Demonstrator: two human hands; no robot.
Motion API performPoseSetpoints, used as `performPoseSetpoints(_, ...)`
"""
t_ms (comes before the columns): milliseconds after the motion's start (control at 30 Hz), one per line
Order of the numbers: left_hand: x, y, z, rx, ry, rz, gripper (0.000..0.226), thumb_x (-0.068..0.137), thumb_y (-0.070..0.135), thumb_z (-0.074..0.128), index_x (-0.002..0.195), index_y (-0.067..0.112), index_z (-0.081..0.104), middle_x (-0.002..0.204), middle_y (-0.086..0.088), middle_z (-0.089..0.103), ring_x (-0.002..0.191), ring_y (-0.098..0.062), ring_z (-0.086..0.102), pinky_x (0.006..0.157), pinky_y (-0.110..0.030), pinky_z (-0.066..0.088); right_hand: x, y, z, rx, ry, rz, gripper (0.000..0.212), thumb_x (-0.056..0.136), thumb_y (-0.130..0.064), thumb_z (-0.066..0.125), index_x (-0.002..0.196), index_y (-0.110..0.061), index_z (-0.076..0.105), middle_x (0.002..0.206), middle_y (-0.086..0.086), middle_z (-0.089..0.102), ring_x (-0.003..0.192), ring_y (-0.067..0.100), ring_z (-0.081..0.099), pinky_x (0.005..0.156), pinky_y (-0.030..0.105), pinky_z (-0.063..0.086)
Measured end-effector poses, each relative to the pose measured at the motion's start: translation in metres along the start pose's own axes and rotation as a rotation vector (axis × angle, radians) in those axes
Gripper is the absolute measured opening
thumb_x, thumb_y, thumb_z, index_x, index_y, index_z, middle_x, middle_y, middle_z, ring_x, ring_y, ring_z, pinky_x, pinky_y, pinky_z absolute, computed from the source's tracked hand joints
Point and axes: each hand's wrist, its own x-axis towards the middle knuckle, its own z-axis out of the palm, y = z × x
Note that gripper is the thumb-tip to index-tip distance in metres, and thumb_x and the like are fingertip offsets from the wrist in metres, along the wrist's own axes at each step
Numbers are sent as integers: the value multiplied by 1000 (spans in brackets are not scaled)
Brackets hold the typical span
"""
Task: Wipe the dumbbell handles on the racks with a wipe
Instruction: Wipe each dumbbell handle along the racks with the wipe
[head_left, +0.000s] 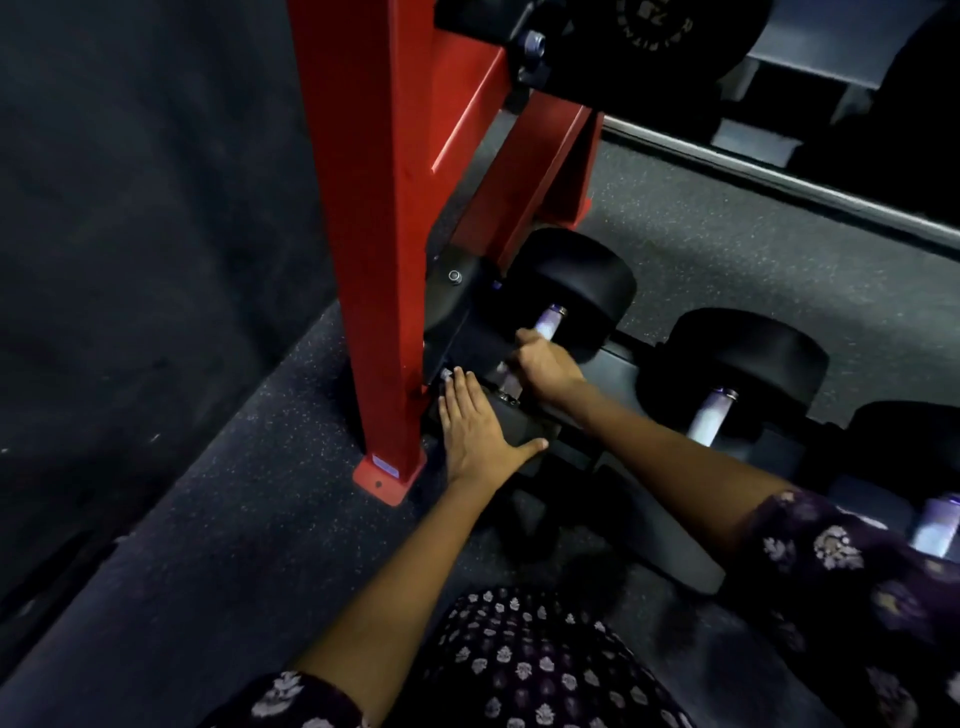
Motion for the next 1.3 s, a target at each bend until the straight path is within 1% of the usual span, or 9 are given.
performPoseSetpoints(67,0,0,0,5,2,-4,136,66,77,64,151,-2,-7,161,-16,-8,149,-26,-9,120,-38,-4,11,13,-10,48,112,185,24,90,-11,53,108,-2,66,121,15,49,108,34,52,80,35,46)
performPoseSetpoints(133,0,0,0,10,4,-4,136,66,77,64,151,-2,-8,161,-16,-8,149,-26,-9,120,-38,-4,15,14,-11,37,176,242,23,89,-8,52,105,0,66,120,16,48,106,34,52,77,36,46)
performPoseSetpoints(300,-2,-2,1,-10,-2,-1,135,67,76,65,151,-2,-8,161,-15,-7,149,-25,-9,120,-37,-4,-8,-8,14,-34,-52,-126,24,92,-19,51,101,-2,66,108,12,51,99,28,55,65,30,37)
performPoseSetpoints(500,-2,-1,-2,-22,-5,9,132,69,74,65,151,-2,-7,161,-15,-6,149,-25,-8,119,-36,-5,12,17,0,50,182,190,22,89,-10,53,103,1,66,114,17,47,105,34,52,78,37,46)
performPoseSetpoints(667,-3,-1,-4,-30,-29,4,133,69,72,66,150,-2,-9,161,-15,-7,149,-26,-9,119,-36,-6,-12,-8,8,-94,-71,-141,27,94,-20,48,108,-3,64,115,12,48,105,29,52,75,36,45)
performPoseSetpoints(833,-1,-3,-3,-7,-8,20,132,68,74,65,151,-1,-5,161,-14,-4,149,-26,-8,119,-37,-5,15,21,-15,-43,139,224,26,92,-14,52,113,-5,65,118,14,47,107,33,53,82,39,48)
performPoseSetpoints(1033,-5,-7,2,16,8,78,126,72,73,63,152,0,-2,161,-14,-4,149,-28,-9,119,-39,-5,-12,1,9,-30,-83,-129,23,90,-15,51,102,-4,67,108,13,50,94,29,58,67,33,41)
performPoseSetpoints(1167,-2,-6,0,7,13,62,127,71,72,65,152,0,-2,161,-13,-2,149,-27,-9,119,-38,-5,-2,11,3,42,110,101,24,89,-16,56,108,-6,67,113,14,51,94,35,59,71,36,45)
performPoseSetpoints(1300,0,-4,-2,-41,11,21,129,65,67,74,151,0,6,161,-13,4,149,-27,-5,120,-38,-2,-11,-2,18,190,14,-14,18,86,-10,59,95,1,69,103,19,59,91,33,60,76,31,46)
